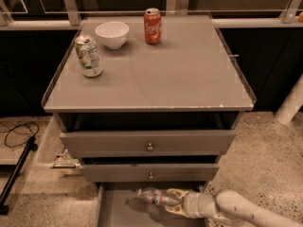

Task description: Pick water bottle from bottom drawer and place on counter

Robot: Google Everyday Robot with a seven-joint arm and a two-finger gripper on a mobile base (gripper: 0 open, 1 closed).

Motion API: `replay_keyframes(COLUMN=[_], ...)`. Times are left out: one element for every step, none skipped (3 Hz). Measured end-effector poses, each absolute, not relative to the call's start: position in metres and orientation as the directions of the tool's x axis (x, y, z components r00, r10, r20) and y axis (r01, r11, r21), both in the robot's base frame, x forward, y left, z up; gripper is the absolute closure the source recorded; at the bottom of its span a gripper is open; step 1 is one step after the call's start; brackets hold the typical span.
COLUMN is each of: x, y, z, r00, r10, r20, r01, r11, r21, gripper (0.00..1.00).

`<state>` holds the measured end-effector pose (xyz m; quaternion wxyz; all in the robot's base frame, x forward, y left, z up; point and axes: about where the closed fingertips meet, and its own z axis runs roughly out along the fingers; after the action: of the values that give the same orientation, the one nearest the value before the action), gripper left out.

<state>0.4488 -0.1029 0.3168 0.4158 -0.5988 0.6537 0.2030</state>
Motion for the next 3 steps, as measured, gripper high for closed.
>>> replay_keyframes(x=[0.444,0.447,0.443], y=[-0.122,-0.139,-0.147], z=[0.391,0.459,0.515], r00=[0.134,0.192,0.243], r10=[-0.664,-0.684,-0.664], r20=[-0.736,-0.704,-0.708], r01=[-0.926,-0.917,-0.915], r11=[0.180,0.130,0.085], r21=[-0.331,-0.376,-0.394], gripper=[1.00,1.00,1.00])
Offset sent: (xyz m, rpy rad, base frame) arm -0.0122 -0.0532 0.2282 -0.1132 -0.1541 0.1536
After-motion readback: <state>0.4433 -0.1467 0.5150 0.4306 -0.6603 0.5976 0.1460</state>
